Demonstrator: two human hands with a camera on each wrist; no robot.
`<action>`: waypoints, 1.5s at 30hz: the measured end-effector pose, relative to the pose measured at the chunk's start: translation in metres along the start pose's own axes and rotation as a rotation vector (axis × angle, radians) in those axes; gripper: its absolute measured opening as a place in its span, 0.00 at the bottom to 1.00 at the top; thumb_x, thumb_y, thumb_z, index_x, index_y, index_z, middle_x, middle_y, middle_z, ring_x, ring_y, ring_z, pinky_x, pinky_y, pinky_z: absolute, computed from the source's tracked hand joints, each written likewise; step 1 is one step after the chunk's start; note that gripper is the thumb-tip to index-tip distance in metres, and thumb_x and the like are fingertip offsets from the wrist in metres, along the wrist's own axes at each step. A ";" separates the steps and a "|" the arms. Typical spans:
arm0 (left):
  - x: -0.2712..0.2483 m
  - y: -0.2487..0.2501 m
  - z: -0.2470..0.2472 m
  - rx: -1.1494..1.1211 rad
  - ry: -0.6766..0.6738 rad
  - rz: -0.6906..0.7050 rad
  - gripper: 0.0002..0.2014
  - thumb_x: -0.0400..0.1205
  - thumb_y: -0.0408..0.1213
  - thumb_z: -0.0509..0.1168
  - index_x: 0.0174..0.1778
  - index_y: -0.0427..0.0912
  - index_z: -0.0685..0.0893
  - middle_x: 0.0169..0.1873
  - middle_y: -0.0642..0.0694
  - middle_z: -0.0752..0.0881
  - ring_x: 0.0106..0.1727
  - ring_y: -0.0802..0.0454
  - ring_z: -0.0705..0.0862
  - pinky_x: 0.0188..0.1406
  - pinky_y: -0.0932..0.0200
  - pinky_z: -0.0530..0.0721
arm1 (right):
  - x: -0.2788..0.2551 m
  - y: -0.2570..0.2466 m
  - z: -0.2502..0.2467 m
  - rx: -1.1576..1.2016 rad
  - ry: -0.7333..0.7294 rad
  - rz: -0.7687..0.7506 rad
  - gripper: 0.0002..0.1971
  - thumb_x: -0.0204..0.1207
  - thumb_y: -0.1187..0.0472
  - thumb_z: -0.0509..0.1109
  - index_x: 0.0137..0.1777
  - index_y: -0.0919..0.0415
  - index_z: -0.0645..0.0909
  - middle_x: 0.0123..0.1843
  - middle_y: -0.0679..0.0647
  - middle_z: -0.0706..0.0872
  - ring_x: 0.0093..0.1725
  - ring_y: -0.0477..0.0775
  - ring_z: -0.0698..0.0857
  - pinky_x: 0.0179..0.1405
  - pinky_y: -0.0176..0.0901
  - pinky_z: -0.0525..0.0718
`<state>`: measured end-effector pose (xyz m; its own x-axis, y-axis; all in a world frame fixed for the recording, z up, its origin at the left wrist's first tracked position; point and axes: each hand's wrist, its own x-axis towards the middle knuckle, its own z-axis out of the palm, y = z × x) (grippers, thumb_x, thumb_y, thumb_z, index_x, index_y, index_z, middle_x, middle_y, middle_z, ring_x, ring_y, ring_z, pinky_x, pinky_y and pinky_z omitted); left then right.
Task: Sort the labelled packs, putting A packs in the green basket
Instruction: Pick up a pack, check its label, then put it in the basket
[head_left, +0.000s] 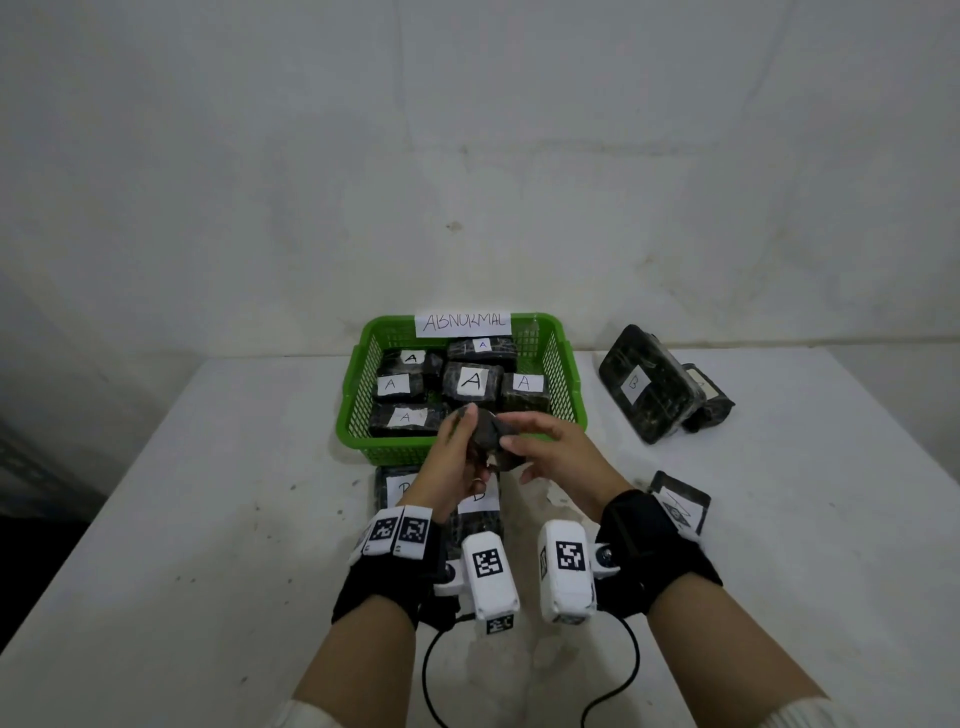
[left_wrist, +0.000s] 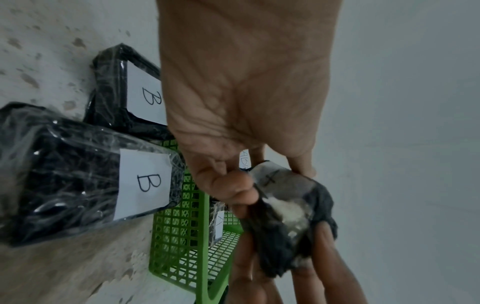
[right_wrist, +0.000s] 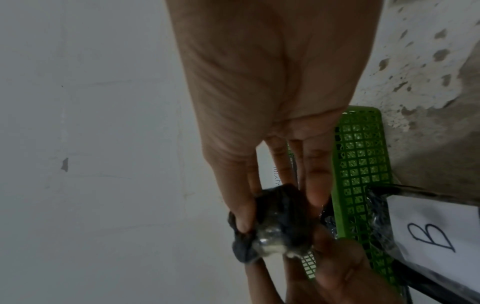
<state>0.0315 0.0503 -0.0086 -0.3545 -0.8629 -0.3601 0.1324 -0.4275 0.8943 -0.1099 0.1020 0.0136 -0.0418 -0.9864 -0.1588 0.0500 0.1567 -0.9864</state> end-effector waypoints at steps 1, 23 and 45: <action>-0.001 0.000 0.000 0.005 -0.021 -0.010 0.22 0.84 0.56 0.52 0.65 0.43 0.71 0.29 0.45 0.79 0.19 0.55 0.73 0.17 0.65 0.68 | 0.001 0.000 0.000 0.036 0.037 -0.002 0.10 0.76 0.67 0.73 0.55 0.56 0.86 0.52 0.54 0.89 0.43 0.48 0.88 0.31 0.35 0.82; 0.004 0.005 -0.006 0.249 0.117 0.182 0.08 0.81 0.44 0.65 0.40 0.45 0.77 0.36 0.44 0.79 0.31 0.53 0.76 0.26 0.63 0.74 | 0.010 0.011 -0.014 0.361 0.314 0.124 0.11 0.82 0.77 0.54 0.46 0.61 0.71 0.45 0.66 0.83 0.22 0.52 0.84 0.24 0.39 0.85; -0.002 0.007 0.010 0.091 -0.051 0.205 0.15 0.79 0.21 0.64 0.50 0.48 0.81 0.51 0.44 0.83 0.50 0.50 0.85 0.46 0.61 0.86 | 0.013 0.014 -0.005 0.449 0.170 0.281 0.09 0.83 0.62 0.64 0.52 0.68 0.81 0.45 0.64 0.87 0.30 0.53 0.89 0.29 0.38 0.88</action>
<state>0.0240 0.0522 0.0007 -0.3754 -0.9135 -0.1568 0.1229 -0.2167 0.9685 -0.1145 0.0915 -0.0029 -0.1240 -0.8823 -0.4540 0.5014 0.3392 -0.7960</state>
